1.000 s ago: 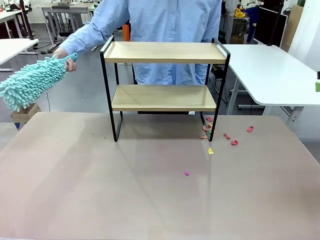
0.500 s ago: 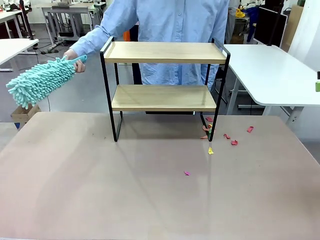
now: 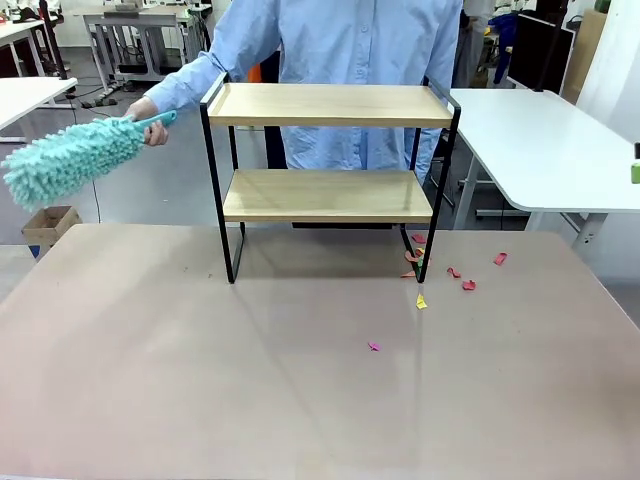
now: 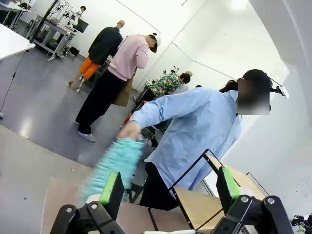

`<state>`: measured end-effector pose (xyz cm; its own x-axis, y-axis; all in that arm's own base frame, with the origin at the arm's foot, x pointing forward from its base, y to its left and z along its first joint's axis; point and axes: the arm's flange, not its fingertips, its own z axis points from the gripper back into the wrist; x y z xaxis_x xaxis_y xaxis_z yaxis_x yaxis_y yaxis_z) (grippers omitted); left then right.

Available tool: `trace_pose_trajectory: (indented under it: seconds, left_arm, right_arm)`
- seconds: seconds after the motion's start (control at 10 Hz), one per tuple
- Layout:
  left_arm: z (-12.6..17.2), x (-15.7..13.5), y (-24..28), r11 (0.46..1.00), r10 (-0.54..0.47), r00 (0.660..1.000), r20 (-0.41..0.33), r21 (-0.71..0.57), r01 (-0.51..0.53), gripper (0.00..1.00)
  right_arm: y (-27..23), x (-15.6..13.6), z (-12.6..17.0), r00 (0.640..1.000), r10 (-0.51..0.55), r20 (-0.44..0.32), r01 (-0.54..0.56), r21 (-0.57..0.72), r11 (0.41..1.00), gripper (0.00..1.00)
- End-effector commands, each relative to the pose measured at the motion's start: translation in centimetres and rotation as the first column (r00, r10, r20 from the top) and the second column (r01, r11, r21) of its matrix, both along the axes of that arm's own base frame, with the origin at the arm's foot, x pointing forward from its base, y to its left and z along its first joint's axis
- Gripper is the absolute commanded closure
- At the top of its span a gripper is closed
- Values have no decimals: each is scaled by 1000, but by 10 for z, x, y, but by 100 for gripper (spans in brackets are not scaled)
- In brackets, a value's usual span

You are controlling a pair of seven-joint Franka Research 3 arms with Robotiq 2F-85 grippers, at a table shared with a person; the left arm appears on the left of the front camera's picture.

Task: Clean the shelf.
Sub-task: Hand the Duster back to the human.

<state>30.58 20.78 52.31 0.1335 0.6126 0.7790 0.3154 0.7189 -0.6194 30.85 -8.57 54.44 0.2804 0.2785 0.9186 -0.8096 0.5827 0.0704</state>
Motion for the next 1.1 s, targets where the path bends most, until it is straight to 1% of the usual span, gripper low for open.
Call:
trace_pose_trajectory:
  seconds: [0.0, 1.0]
  left_arm:
    - [0, 0, 1, 1000, -1, 1000, 8, -8, 1, 0]
    - [0, 0, 1, 1000, -1, 1000, 8, -8, 1, 0]
  right_arm:
    - [-1, 3, 0, 999, 7, 37, -7, 9, 1000, 0]
    - [-1, 3, 0, 999, 7, 37, -7, 9, 1000, 0]
